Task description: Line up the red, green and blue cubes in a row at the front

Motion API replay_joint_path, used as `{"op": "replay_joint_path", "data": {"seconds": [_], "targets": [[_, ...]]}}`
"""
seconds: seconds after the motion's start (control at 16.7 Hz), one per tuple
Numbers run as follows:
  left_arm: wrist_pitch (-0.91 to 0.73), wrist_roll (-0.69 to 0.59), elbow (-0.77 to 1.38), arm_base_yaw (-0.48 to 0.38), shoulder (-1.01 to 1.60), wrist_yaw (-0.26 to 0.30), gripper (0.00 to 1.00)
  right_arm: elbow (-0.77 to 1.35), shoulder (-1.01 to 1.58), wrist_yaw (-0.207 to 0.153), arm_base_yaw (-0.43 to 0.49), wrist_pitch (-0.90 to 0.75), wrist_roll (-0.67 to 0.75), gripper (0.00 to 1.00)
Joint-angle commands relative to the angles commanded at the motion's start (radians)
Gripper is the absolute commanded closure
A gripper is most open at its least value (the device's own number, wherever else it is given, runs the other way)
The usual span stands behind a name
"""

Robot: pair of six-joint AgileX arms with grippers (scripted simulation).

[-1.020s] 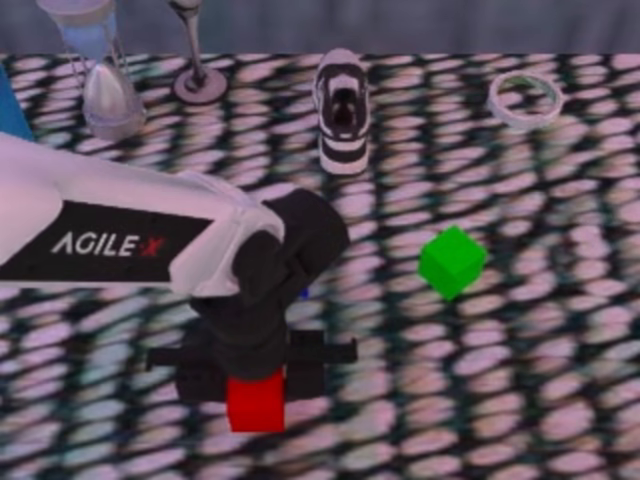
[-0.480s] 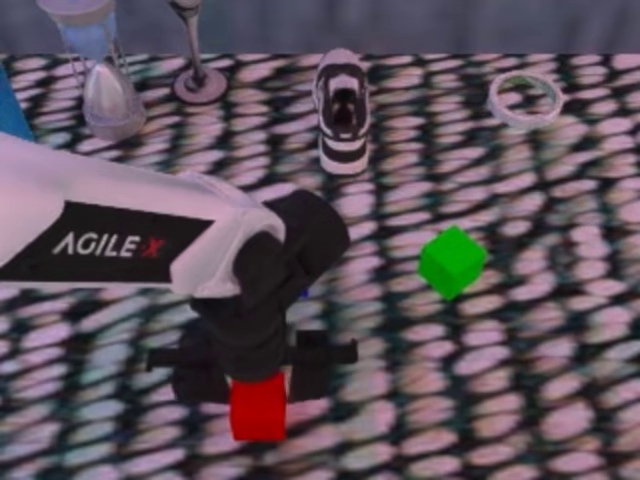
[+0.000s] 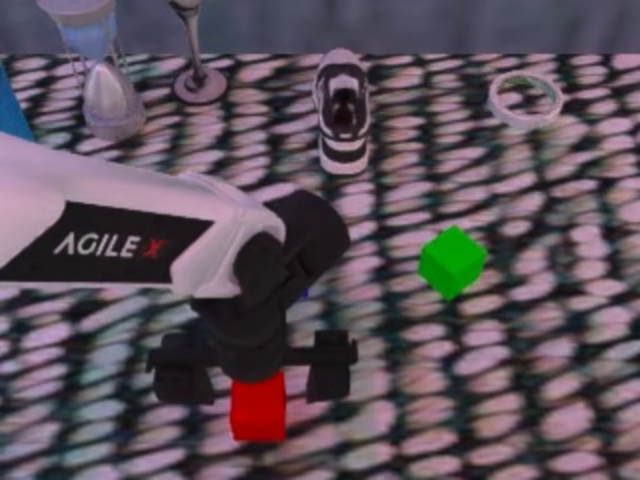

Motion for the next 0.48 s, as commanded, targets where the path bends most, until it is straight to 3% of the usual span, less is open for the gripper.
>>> {"op": "replay_joint_path", "data": {"seconds": [0.3,0.48], "targets": [[-0.017,-0.003,0.011,0.003,-0.007,0.000,0.00,0.000,0.000,0.000,0.000,0.000,0.000,0.00],[-0.114,-0.010,0.061,0.012,-0.049,0.000,0.00,0.000,0.000,0.000,0.000,0.000,0.000,0.00]]}}
